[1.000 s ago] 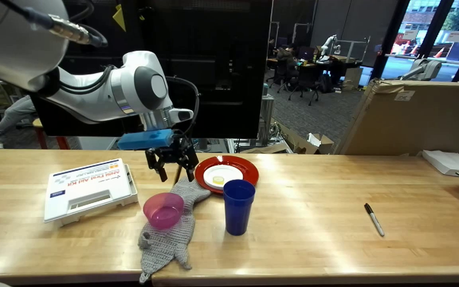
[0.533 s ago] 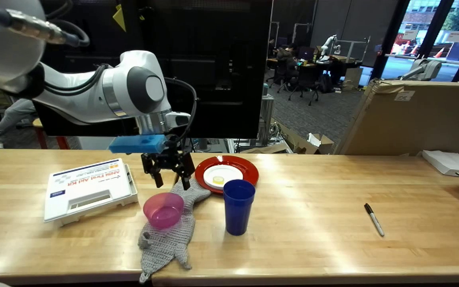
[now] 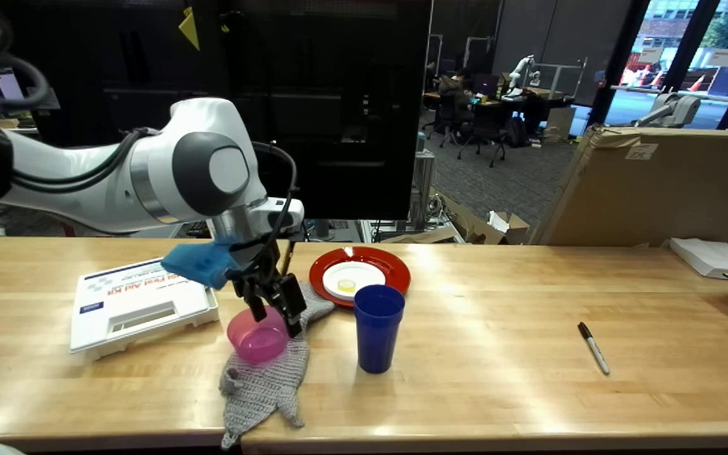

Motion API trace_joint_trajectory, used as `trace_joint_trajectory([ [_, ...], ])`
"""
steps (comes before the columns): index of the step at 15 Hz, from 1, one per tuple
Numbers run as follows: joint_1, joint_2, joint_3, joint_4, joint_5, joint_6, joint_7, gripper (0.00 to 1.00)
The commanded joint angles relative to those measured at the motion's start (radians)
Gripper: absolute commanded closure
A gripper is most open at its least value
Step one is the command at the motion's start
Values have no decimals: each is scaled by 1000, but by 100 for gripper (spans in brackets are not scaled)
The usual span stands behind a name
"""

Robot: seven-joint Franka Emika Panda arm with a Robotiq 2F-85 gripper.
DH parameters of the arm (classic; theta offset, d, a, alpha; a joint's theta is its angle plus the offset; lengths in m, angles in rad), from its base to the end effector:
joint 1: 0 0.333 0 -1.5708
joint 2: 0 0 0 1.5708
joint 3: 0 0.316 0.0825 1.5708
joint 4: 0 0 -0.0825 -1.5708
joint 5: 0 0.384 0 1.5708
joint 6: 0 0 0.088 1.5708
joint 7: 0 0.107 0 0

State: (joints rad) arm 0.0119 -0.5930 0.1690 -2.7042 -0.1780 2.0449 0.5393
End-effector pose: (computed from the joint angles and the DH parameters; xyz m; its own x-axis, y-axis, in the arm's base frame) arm 0.3417 0.0491 0.4008 0.9552 -0.2915 0.0508 -0.2947 -0.9215 0.2529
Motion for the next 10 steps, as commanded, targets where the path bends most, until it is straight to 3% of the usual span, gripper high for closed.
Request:
trace_joint_trajectory([
  [1,-57,-95,50,-89,-41,94,111,0],
  [10,-151,-14,121,-80,-167,275,291,0],
])
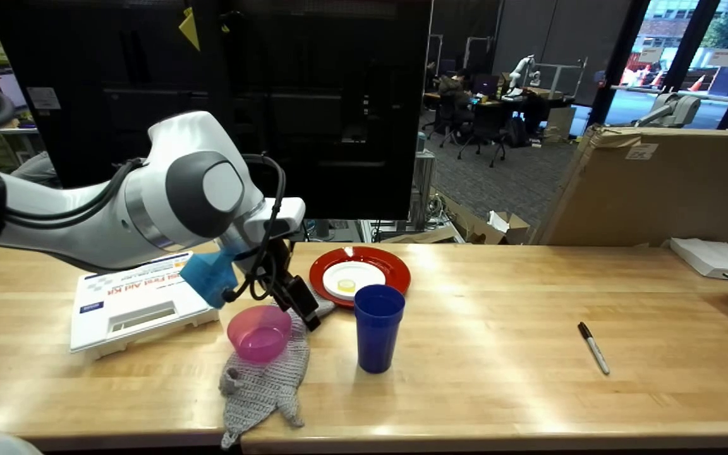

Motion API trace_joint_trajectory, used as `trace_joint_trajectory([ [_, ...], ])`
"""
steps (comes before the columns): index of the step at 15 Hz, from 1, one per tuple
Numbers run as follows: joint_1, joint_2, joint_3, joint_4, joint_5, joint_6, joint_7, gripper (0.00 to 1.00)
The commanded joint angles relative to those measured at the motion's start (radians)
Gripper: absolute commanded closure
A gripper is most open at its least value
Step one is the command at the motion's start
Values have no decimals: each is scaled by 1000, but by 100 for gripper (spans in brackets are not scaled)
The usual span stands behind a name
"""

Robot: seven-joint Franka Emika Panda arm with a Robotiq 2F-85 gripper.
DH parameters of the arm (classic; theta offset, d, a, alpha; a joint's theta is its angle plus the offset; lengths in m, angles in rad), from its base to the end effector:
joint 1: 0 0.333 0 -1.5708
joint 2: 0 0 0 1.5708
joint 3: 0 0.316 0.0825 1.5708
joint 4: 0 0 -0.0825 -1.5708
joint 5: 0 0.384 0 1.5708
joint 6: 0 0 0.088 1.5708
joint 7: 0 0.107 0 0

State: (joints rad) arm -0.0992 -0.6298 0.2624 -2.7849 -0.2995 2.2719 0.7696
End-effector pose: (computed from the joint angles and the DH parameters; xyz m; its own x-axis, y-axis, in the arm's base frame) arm 0.3454 0.0417 0.3936 0.8694 -0.3909 0.3023 -0.4672 -0.8494 0.2452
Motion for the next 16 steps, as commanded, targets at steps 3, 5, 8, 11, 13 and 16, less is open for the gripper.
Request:
trace_joint_trajectory([
  [3,-79,57,51,1,-129,94,123,0],
  [5,-92,75,55,1,-170,114,159,0],
  [8,-97,106,57,1,-206,138,229,0],
  [11,-96,130,59,1,-245,151,278,0],
  [13,-93,141,56,1,-264,150,310,0],
  [16,-102,146,69,1,-312,96,404,0],
])
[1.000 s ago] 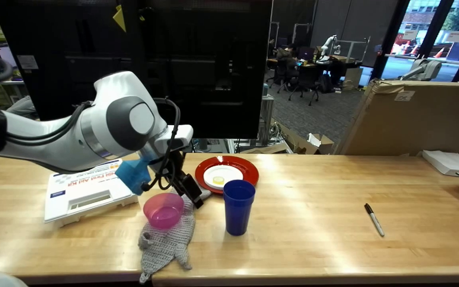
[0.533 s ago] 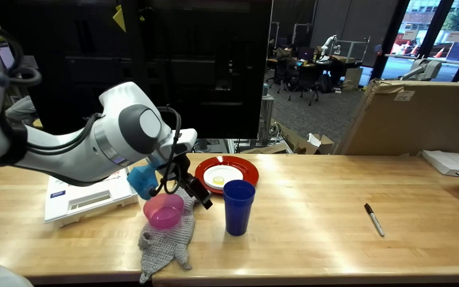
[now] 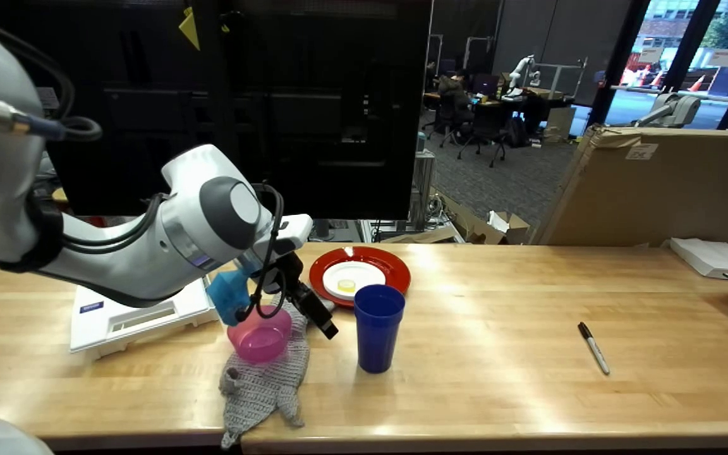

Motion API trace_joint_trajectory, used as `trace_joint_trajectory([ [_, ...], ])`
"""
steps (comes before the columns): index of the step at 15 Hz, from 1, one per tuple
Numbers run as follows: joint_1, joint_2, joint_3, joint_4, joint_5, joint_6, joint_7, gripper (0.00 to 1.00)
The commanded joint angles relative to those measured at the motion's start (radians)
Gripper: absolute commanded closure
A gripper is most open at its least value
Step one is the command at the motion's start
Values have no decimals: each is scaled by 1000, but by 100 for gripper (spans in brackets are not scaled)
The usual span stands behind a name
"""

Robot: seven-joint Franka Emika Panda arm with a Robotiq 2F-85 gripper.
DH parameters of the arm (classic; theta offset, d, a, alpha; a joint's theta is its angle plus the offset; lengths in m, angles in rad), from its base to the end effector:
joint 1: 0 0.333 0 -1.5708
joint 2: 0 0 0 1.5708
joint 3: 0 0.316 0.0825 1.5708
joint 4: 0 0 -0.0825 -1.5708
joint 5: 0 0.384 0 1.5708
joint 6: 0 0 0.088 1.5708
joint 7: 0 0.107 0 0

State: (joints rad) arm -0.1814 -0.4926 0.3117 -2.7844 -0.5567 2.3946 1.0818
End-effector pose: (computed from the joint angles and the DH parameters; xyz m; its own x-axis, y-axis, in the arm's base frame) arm 0.3644 0.0337 0.3554 0.7932 -0.4380 0.4230 -0.5760 -0.7650 0.2880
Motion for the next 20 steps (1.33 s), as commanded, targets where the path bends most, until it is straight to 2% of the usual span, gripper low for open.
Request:
trace_joint_trajectory([
  [1,-18,16,14,1,-83,-7,124,0],
  [8,15,50,-19,3,-216,66,337,0],
  [12,13,82,-15,4,-349,102,449,0],
  [16,45,110,-37,6,-459,67,570,0],
  [17,72,112,-48,11,-436,35,549,0],
  [20,101,114,-81,8,-436,36,536,0],
])
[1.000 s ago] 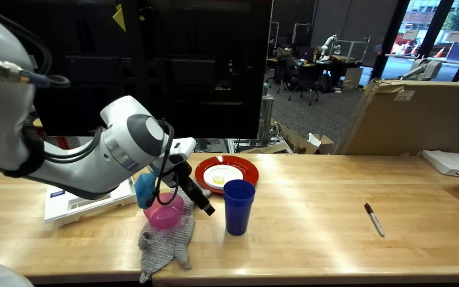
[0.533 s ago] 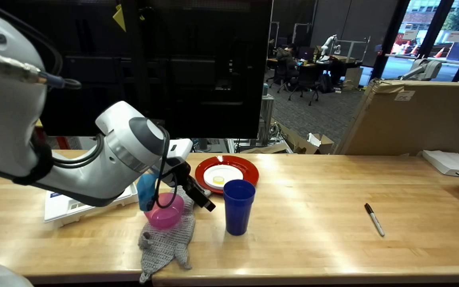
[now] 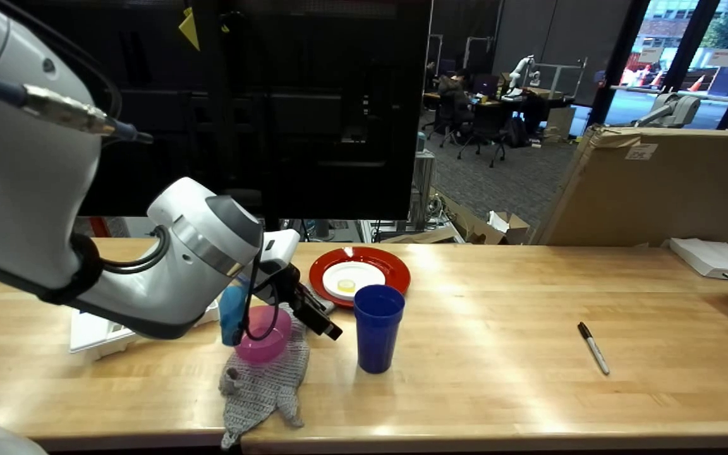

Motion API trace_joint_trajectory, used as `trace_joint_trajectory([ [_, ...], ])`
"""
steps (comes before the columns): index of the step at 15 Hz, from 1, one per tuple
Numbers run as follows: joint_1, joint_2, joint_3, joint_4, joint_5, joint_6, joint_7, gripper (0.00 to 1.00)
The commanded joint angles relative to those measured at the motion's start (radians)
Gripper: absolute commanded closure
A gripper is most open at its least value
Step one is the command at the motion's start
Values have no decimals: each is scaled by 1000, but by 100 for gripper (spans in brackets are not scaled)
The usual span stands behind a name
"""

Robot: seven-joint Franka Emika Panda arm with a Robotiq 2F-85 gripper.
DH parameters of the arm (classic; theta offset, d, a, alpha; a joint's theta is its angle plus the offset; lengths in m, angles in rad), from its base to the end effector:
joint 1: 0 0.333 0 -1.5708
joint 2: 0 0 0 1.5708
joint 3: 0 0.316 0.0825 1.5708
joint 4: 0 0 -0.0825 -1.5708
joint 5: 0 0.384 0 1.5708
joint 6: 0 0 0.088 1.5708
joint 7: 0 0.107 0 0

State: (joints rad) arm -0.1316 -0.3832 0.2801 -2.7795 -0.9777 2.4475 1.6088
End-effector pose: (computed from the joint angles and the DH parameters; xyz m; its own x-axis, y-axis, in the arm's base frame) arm 0.3701 0.0464 0.3236 0.6504 -0.4416 0.6180 -0.6869 -0.6892 0.2305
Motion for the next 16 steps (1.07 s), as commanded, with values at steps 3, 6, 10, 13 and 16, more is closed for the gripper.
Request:
trace_joint_trajectory([
  [3,57,5,-51,5,-15,-22,10,0],
  [6,57,5,-52,5,-15,-23,10,0],
  [10,70,18,-47,5,-41,-51,64,0],
  [13,90,37,-51,4,-54,-70,119,0],
  [16,110,48,-54,4,-62,-86,165,0],
])
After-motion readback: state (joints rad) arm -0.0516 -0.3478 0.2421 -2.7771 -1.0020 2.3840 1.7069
